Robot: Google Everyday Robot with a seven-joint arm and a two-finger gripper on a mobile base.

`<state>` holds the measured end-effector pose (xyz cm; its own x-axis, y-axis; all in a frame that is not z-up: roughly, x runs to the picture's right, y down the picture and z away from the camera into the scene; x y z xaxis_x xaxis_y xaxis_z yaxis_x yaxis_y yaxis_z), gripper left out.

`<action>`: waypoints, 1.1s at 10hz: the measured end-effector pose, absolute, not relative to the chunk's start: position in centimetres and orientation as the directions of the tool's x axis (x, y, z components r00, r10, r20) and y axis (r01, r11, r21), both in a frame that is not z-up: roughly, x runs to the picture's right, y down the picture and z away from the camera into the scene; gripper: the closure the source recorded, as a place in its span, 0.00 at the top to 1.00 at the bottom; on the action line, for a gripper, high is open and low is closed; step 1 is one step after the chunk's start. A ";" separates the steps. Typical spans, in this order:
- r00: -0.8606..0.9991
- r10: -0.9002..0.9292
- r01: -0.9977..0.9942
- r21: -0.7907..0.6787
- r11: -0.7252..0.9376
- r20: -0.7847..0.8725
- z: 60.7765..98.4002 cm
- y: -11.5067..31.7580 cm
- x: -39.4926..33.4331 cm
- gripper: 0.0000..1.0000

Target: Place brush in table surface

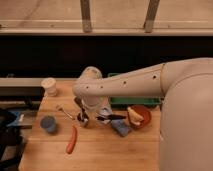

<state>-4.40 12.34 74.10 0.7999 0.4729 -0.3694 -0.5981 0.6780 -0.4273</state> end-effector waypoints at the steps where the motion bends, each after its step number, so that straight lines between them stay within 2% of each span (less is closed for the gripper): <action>1: 0.812 0.463 -0.583 -0.434 0.688 -0.356 73.9 12.4 -5.3 0.00; 8: 0.868 0.419 -0.497 -0.505 0.706 -0.268 73.2 14.9 -9.9 0.00; 11: 0.869 0.417 -0.492 -0.558 0.668 -0.266 73.8 17.8 -11.4 0.00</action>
